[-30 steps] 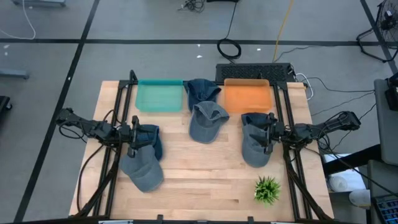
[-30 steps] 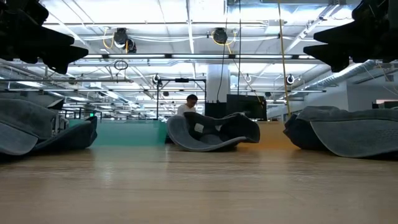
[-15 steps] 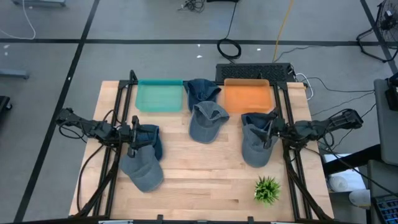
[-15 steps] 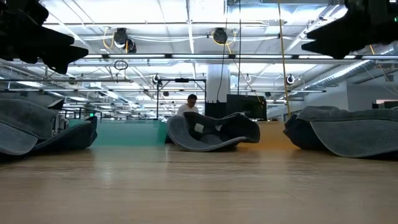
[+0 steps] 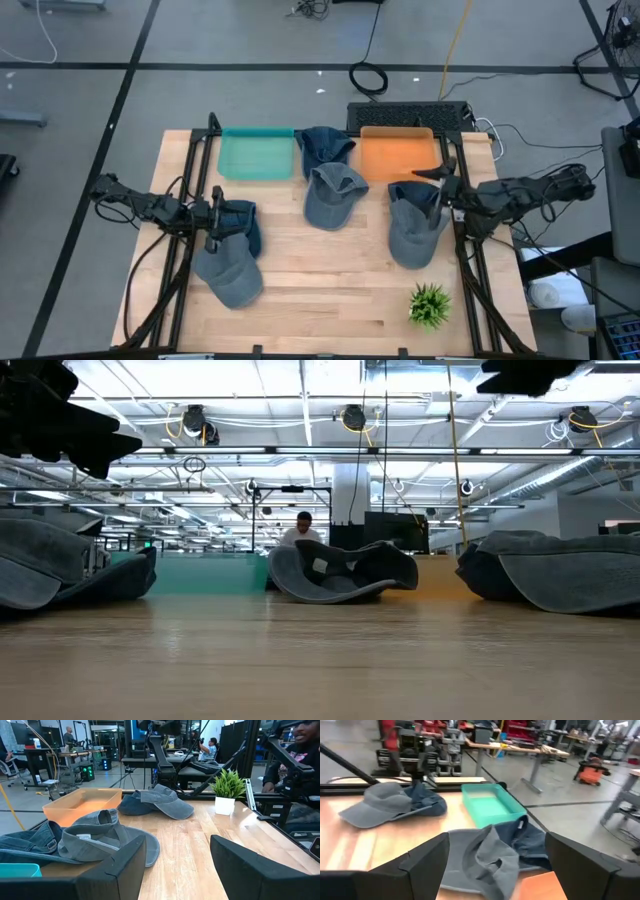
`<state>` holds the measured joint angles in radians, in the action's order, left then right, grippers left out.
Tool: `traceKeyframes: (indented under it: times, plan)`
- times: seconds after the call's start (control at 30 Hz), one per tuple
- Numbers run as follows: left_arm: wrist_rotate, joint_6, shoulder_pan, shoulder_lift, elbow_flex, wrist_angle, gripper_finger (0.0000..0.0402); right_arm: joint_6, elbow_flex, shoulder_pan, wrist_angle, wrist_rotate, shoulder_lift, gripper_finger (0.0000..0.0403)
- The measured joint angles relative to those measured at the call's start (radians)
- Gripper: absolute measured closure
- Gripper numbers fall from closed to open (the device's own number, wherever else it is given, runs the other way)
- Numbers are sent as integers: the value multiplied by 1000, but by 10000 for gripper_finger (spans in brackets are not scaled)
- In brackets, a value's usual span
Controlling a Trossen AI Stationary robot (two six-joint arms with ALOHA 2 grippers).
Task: Pick & Place hat
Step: Put the top right gray cap into the orange bin
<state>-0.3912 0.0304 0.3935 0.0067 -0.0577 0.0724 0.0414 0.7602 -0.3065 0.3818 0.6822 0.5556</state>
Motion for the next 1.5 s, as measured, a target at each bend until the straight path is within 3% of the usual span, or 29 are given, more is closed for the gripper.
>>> traceKeyframes:
  times: [0.4,0.63,0.9,1.3,1.5]
  plan:
    - [0,0,0,0,0,0,172,106,395,72,363,-17,271,85]
    - [0,0,0,0,0,0,171,175,554,119,577,-193,382,85]
    - [0,0,0,0,0,0,172,148,570,185,744,-374,471,85]
    - [0,0,0,0,0,0,171,-103,568,261,841,-371,568,85]
    - [0,0,0,0,0,0,172,-183,478,261,838,-375,586,85]
